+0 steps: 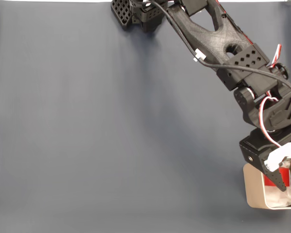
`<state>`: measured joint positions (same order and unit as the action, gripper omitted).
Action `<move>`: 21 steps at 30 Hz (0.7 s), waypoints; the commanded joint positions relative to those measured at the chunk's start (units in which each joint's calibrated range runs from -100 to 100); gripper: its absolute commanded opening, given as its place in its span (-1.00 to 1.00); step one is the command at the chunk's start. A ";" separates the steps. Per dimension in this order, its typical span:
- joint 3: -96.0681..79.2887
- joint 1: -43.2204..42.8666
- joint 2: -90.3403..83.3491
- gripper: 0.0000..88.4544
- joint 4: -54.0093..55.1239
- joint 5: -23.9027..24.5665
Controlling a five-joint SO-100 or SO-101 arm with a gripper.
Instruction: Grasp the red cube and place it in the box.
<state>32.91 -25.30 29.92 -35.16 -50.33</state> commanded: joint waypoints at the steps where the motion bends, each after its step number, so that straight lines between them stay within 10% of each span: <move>1: 3.49 -0.41 -0.89 -0.13 1.23 -0.15; 21: 3.31 -0.20 -1.06 -0.12 1.15 -0.20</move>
<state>32.91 -25.30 29.92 -35.08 -50.33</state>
